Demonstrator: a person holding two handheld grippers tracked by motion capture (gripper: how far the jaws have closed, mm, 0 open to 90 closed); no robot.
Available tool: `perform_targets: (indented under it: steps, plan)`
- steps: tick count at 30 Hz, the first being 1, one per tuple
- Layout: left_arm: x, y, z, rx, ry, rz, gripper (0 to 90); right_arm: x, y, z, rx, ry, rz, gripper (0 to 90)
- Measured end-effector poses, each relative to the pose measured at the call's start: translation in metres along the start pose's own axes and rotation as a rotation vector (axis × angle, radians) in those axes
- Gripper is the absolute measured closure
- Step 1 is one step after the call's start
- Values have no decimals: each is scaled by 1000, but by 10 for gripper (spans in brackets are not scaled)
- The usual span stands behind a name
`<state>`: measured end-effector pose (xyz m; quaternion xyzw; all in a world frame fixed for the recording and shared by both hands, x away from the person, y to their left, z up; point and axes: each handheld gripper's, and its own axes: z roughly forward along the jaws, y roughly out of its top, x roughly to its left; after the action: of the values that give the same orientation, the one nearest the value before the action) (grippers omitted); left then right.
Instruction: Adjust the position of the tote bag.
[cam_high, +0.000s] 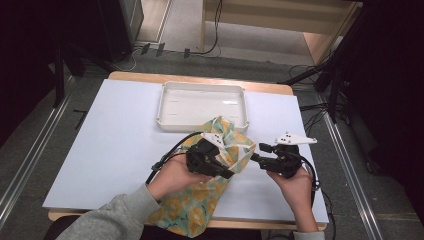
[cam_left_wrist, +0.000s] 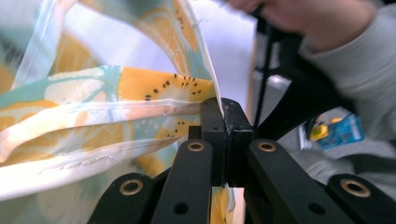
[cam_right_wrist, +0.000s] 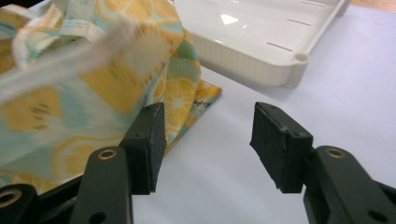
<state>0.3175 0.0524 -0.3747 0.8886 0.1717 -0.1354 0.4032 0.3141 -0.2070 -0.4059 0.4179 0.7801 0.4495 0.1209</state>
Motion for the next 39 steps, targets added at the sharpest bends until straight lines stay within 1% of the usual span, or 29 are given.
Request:
perform_targets:
  steps: [2, 3, 5, 6, 8, 9, 11, 12, 14, 15, 16, 17, 18, 19, 20, 22, 23, 26, 27, 32, 34, 39]
  plan:
    - [-1, 2, 4, -23, -3, 5, 900, -5, -2, -3, -4, -10, 13, 458]
    - [-1, 1, 6, -23, 1, 1, 900, -5, -2, -3, -4, -10, 13, 458]
    - [3, -4, 13, -10, 14, -7, 900, -7, -4, -4, -4, -17, 15, 459]
    - [5, -6, 18, 4, 23, -15, 900, -8, -5, -4, -3, -17, 17, 459]
    - [8, -10, 23, 12, 29, -22, 900, -8, -6, -3, -2, -18, 15, 458]
    - [9, -11, 25, 17, 28, -29, 899, -8, -6, -3, 0, -19, 17, 458]
    - [12, -13, 26, 12, 18, -41, 886, -8, -6, -2, 1, -18, 15, 458]
    - [12, -13, 26, 27, 10, -49, 873, -8, -6, -1, 0, -17, 9, 458]
    - [11, -13, 26, 51, 4, -53, 795, -6, -6, 0, 2, -14, 13, 458]
    - [10, -13, 25, 58, 11, -49, 739, -6, -7, 0, 4, -14, 12, 458]
    - [9, -13, 24, 56, 17, -48, 702, -6, -7, 0, 5, -14, 11, 458]
    - [8, -13, 22, 56, 12, -56, 656, -6, -7, 0, 5, -14, 8, 458]
    - [7, -13, 19, 44, 14, -62, 625, -6, -7, 0, 7, -12, 10, 458]
    - [8, -12, 17, 41, 14, -59, 594, -6, -7, 0, 9, -13, 12, 458]
    - [7, -12, 15, 35, 16, -68, 566, -6, -7, 0, 7, -13, 12, 458]
    - [6, -11, 9, 42, 33, -70, 512, -6, -7, -1, 5, -14, 12, 458]
    - [5, -12, 8, 38, 39, -62, 489, -6, -7, -2, 2, -14, 13, 459]
    - [2, -13, 0, 53, 71, -55, 459, -6, -7, -3, -1, -14, 12, 462]
    - [1, -13, -3, 51, 76, -55, 452, -6, -6, -3, -1, -15, 9, 462]
    - [-4, -15, -20, 27, 80, -54, 443, -4, -5, -5, -1, -15, 8, 467]
    - [-4, -16, -28, 22, 89, -56, 441, -4, -3, -6, -4, -14, 4, 476]
    - [1, -21, -45, 2, 112, -74, 438, -1, 0, -9, -1, -9, 0, 489]
